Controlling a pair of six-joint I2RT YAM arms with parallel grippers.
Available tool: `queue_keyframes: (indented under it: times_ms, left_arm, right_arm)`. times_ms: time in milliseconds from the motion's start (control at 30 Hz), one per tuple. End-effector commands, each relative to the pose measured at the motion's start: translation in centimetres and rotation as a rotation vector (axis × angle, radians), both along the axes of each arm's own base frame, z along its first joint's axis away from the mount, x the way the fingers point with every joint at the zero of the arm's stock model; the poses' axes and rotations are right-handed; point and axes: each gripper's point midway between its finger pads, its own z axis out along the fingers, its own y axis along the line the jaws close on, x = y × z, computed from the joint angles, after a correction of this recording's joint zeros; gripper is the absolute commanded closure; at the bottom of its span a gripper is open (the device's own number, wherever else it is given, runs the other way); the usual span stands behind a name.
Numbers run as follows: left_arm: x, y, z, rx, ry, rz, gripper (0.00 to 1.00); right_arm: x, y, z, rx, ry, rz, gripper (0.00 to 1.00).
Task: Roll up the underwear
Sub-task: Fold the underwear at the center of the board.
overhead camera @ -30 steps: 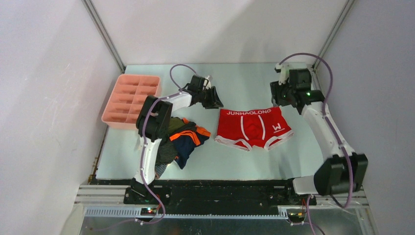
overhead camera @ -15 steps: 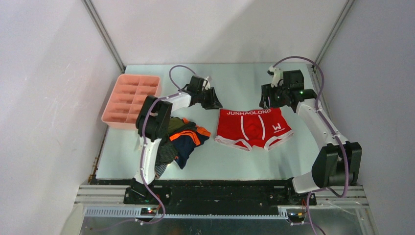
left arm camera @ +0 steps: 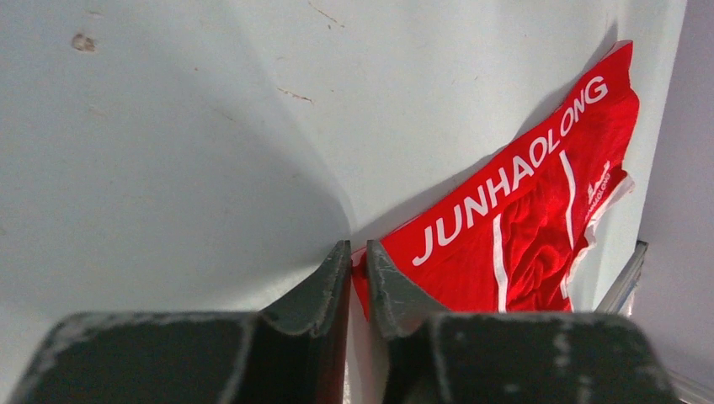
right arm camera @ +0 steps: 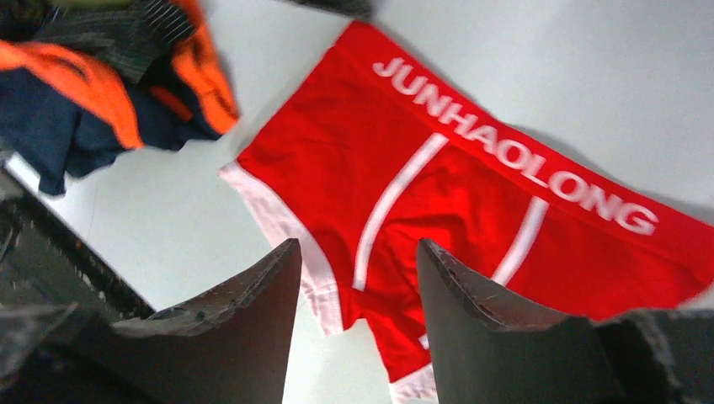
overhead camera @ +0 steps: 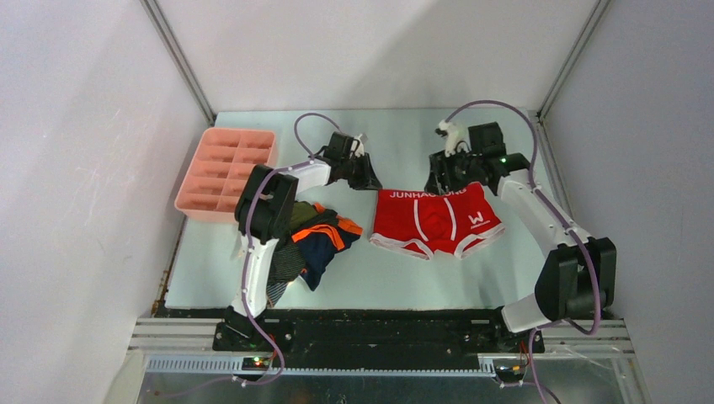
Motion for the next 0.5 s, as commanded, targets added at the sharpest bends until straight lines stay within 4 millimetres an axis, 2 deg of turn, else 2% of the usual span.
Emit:
queue_keyframes:
  times_ms: [0, 100, 300, 333, 400, 467]
  left_arm:
    - [-0.7, 1.1, -0.8, 0.079, -0.005, 0.0, 0.85]
    - [-0.7, 1.4, -0.4, 0.096, -0.026, 0.0, 0.98]
    - [-1.4, 2.0, 0.4, 0.087, -0.021, 0.012, 1.0]
    - [-1.6, 1.9, 0.6, 0.08, -0.019, 0.008, 1.0]
    - [-1.8, 2.1, 0.5, 0.08, -0.015, 0.008, 1.0]
    - [-2.0, 2.2, 0.3, 0.089, -0.003, 0.008, 1.0]
  right_arm:
    - [-1.9, 4.6, -0.8, 0.007, -0.01, 0.232, 0.44]
    - [-3.4, 7.5, -2.5, -0.015, 0.003, 0.357, 0.46]
    - [-5.0, 13.3, -6.7, -0.078, 0.01, 0.493, 0.57]
    - [-4.9, 13.9, -7.0, -0.092, -0.008, 0.5, 0.59]
    - [-6.1, 15.8, -7.9, -0.112, -0.011, 0.55, 0.62]
    - [-6.9, 16.8, -9.0, -0.127, 0.004, 0.579, 0.65]
